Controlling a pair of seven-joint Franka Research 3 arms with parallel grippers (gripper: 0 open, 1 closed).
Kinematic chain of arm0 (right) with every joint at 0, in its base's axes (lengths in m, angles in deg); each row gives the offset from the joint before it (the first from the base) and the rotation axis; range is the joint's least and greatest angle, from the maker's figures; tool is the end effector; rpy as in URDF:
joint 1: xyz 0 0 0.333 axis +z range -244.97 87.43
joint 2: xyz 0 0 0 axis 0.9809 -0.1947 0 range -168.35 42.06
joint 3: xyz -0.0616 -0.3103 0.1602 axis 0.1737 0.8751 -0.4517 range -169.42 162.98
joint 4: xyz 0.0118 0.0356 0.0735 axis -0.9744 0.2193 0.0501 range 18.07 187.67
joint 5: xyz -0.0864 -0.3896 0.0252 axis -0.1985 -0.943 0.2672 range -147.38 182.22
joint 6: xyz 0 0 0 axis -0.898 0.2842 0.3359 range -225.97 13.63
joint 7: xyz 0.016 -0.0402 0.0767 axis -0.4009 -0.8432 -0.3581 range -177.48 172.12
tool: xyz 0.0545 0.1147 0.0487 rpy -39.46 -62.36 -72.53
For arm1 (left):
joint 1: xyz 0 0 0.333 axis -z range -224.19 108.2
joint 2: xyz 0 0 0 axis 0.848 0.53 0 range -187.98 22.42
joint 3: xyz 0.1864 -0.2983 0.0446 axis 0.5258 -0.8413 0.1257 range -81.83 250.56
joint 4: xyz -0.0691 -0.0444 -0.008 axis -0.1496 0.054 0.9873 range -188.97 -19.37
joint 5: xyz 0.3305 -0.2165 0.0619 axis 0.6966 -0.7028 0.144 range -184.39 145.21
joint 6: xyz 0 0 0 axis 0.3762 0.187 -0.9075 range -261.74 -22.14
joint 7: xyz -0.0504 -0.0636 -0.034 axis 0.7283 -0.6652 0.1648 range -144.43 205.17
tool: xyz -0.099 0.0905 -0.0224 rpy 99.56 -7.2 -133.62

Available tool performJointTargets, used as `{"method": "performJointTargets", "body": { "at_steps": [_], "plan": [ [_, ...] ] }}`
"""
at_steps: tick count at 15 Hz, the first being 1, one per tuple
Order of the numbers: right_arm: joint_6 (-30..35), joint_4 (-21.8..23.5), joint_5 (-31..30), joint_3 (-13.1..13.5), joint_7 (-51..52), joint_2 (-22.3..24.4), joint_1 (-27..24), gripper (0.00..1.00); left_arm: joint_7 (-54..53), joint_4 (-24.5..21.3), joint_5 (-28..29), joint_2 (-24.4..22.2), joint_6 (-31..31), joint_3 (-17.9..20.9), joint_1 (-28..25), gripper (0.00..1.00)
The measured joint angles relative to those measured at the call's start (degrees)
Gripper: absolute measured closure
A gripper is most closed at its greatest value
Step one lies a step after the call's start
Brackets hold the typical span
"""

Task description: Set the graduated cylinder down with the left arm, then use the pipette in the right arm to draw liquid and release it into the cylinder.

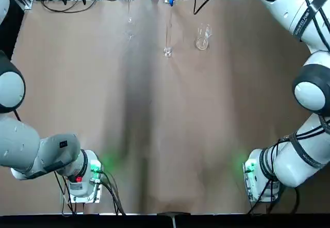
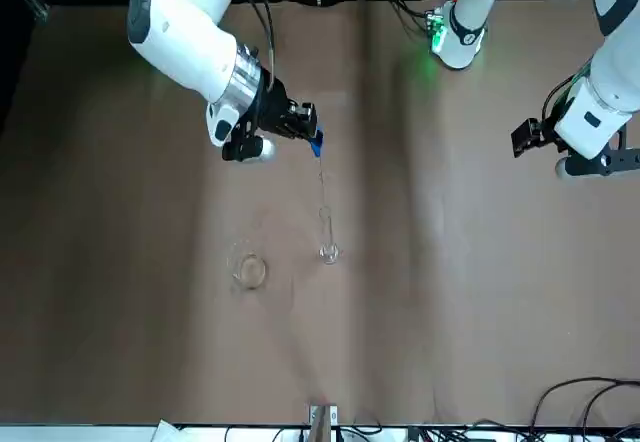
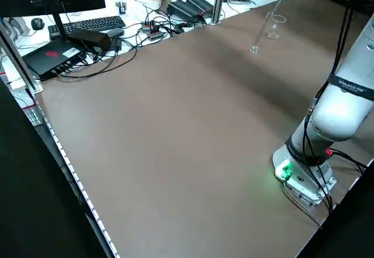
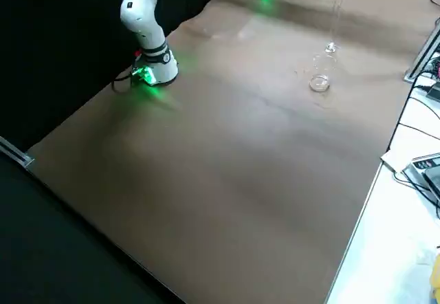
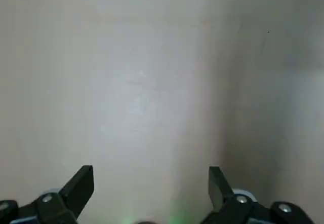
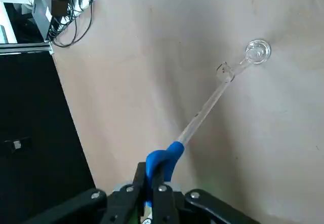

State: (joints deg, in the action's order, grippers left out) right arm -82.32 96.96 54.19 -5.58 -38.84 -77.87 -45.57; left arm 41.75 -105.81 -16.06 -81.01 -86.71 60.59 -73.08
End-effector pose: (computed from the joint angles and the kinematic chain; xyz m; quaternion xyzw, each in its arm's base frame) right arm 0.5492 0.4404 0.5847 -0.9311 0.1180 0.0367 0.3433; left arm 0.5604 -0.0739 0.5919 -0.9985 -0.0221 0.0386 0.0317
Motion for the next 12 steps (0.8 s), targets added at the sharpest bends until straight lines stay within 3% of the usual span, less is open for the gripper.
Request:
{"method": "performJointTargets", "body": {
  "at_steps": [12],
  "plan": [
    [-1.1, 0.0, -0.1, 0.0, -1.3, 0.0, 0.8, 0.93, 0.0, 0.0, 0.0, 0.0, 0.0, 0.0, 0.1, 0.0]
  ]
}}
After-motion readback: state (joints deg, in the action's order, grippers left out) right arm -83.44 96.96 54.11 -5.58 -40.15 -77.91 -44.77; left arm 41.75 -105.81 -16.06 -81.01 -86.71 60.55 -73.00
